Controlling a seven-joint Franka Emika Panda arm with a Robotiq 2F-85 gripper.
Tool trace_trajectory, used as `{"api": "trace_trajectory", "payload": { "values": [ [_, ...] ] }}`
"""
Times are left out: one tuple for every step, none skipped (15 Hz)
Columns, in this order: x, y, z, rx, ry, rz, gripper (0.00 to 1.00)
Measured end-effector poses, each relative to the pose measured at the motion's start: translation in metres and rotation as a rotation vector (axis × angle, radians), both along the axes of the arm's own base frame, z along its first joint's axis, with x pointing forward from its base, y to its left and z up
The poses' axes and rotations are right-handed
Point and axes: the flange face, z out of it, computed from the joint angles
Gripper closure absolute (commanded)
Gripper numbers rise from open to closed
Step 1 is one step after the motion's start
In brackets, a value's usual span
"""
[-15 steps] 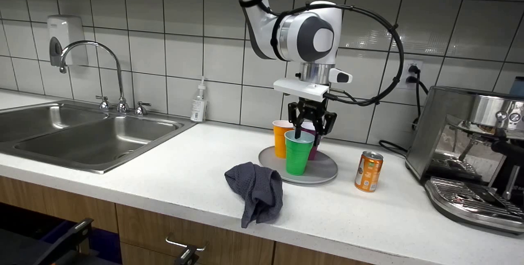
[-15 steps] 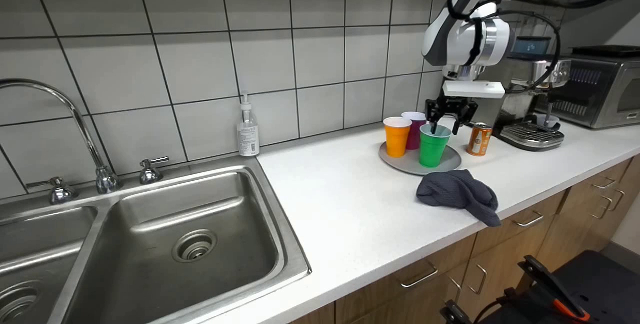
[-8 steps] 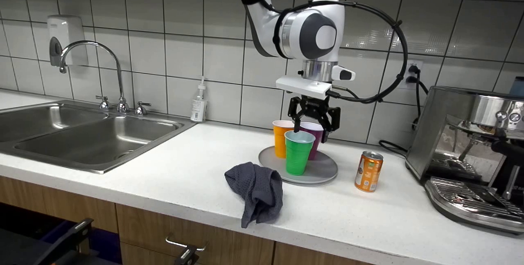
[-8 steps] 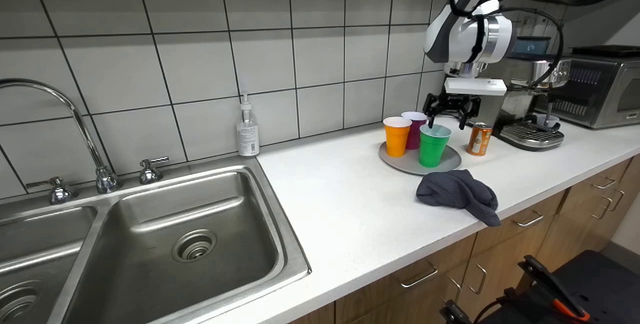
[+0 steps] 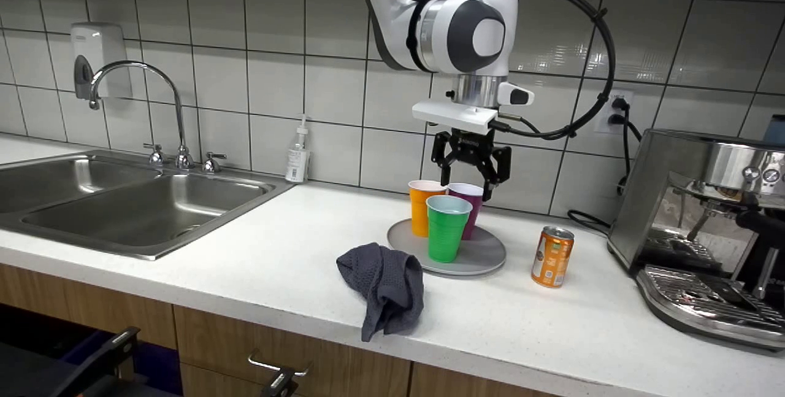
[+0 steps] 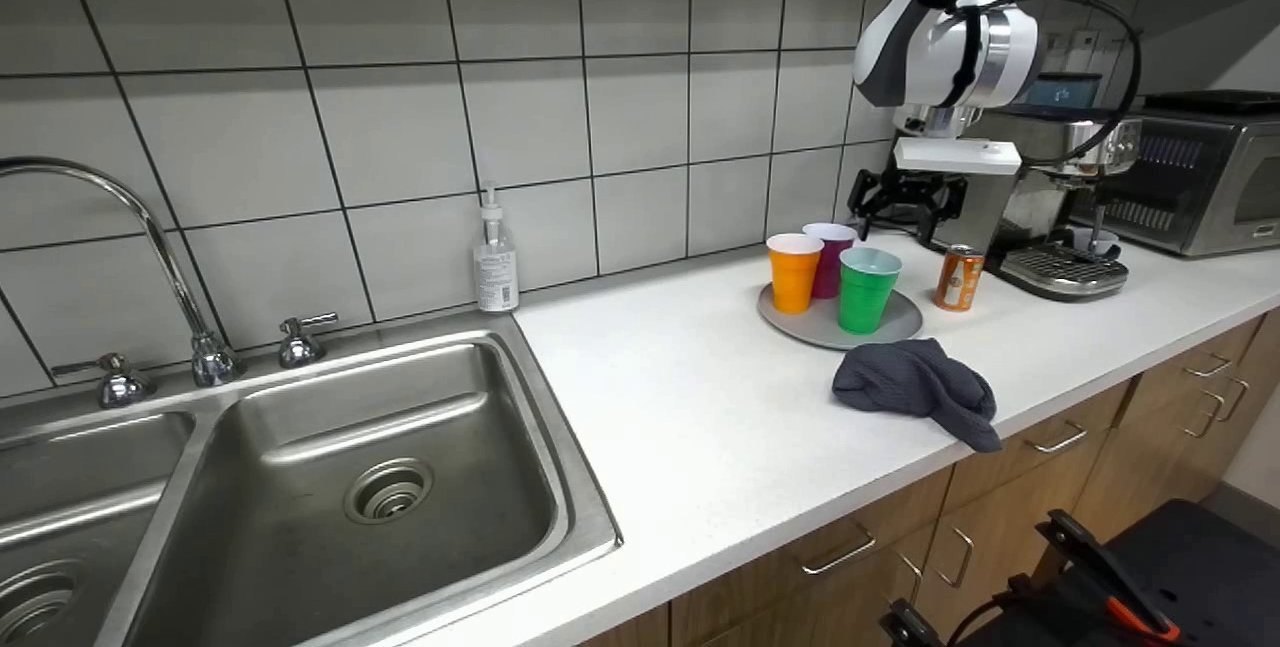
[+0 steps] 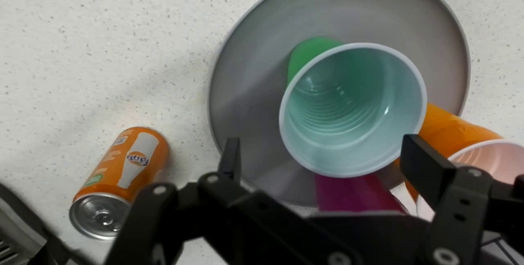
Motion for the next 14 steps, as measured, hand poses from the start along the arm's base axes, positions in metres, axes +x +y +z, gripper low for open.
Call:
{"api": "trace_trajectory", "payload": {
  "values": [
    [-0.002,0.003,0.003,0.000,-0.004,0.002,0.00],
    [-0.005,0.007,0.005,0.001,-0.006,0.006,0.00],
    [-0.007,0.011,0.008,0.002,-0.009,0.011,0.00],
    [-0.010,0.016,0.009,0.003,-0.011,0.017,0.00],
    [-0.013,0.022,0.011,0.003,-0.013,0.024,0.00],
    [-0.015,0.029,0.012,0.002,-0.014,0.034,0.00],
    [-0.018,0.036,0.013,0.002,-0.014,0.045,0.00],
    [-0.021,0.043,0.014,0.001,-0.013,0.057,0.00],
    [-0.024,0.050,0.015,0.000,-0.011,0.071,0.00],
    [-0.027,0.057,0.015,-0.002,-0.009,0.086,0.00],
    [-0.031,0.064,0.016,-0.005,-0.007,0.101,0.00],
    [-0.034,0.071,0.017,-0.007,-0.004,0.116,0.00],
    [-0.037,0.078,0.017,-0.010,-0.001,0.132,0.00],
    [-0.041,0.085,0.018,-0.013,0.002,0.148,0.00]
  ]
}}
